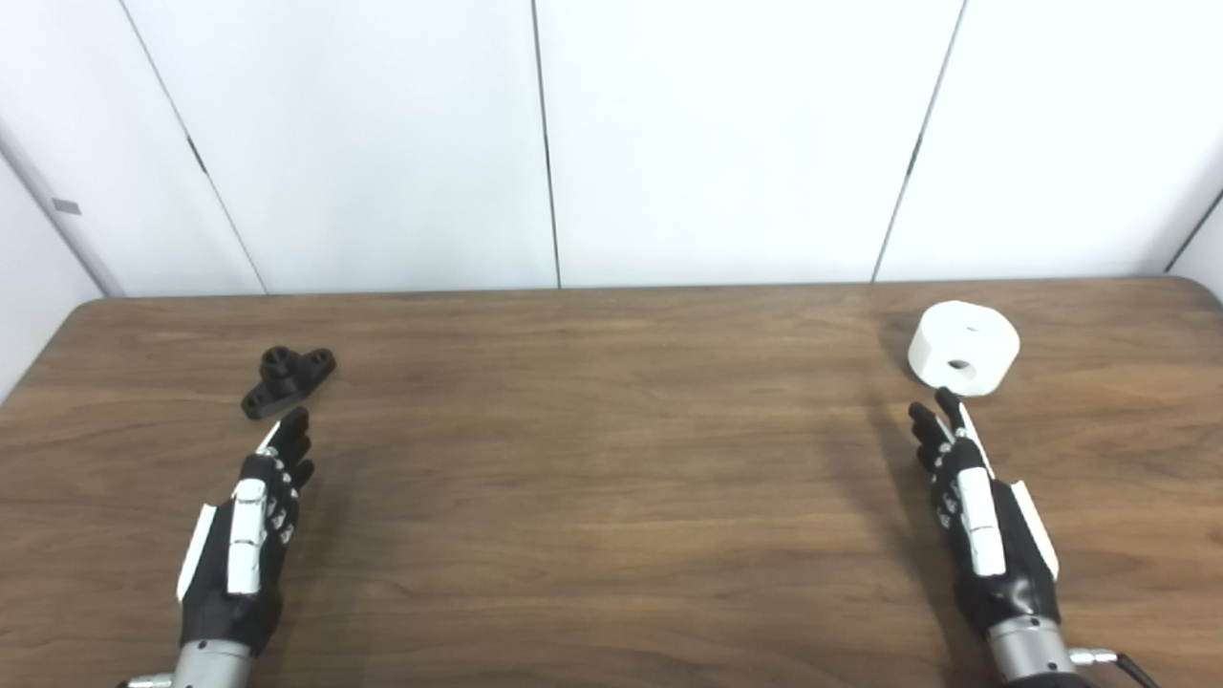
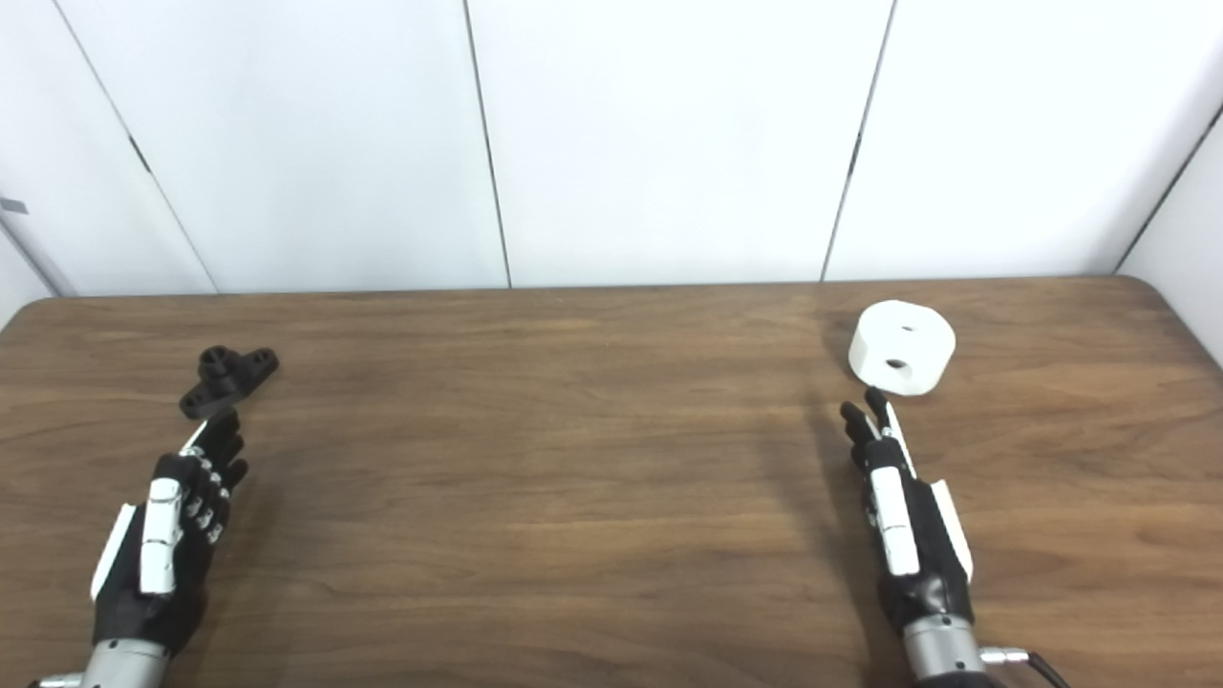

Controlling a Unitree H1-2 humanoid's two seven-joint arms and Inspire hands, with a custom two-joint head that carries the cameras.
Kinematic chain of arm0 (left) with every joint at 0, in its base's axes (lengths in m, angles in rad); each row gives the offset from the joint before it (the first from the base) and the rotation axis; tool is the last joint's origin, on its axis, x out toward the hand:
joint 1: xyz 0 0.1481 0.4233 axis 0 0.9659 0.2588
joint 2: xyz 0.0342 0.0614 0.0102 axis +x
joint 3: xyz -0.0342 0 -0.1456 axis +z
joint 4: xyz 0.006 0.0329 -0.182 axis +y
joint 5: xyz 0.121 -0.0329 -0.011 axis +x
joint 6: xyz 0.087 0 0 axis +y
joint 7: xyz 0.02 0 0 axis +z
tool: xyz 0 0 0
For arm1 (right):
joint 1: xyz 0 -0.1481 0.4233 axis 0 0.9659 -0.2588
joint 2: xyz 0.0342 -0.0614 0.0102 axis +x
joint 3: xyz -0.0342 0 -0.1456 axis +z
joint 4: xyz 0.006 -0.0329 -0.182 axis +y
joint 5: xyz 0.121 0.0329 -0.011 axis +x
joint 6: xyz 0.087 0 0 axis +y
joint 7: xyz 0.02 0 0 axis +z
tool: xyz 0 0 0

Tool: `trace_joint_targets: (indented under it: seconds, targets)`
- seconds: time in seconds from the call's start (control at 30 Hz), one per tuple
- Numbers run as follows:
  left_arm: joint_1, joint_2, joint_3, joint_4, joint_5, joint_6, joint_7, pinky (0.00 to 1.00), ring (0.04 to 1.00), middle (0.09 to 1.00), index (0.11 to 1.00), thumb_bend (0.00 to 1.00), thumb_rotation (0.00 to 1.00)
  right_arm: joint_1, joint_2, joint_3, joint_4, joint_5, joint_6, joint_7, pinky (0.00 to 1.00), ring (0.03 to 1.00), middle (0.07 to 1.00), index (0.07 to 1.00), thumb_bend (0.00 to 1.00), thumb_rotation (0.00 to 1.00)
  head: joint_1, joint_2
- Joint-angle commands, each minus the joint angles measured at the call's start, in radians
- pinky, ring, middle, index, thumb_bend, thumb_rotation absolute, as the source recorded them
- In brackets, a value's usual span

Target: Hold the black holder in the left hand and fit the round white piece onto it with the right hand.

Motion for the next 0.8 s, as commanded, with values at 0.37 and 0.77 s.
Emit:
trace_joint_targets:
  seconds: [0.37, 0.77]
  targets:
    - [-0.014, -0.022, -0.03, 0.084, 0.013, -0.094, -0.004, 1.0, 1.0, 0.982, 0.931, 0.53, 1.0, -0.003, -0.03, -0.009, 0.15, 0.011, -0.112, 0.019, 1.0, 0.972, 0.942, 1.0, 0.55, 1.0, 0.165, -0.091]
    - [-0.027, -0.068, -0.064, 0.12, 0.07, -0.125, 0.026, 1.0, 0.996, 0.963, 0.922, 0.53, 1.0, -0.024, -0.069, -0.028, 0.235, 0.052, -0.149, 0.042, 1.0, 0.977, 0.942, 1.0, 0.53, 1.0, 0.291, -0.144]
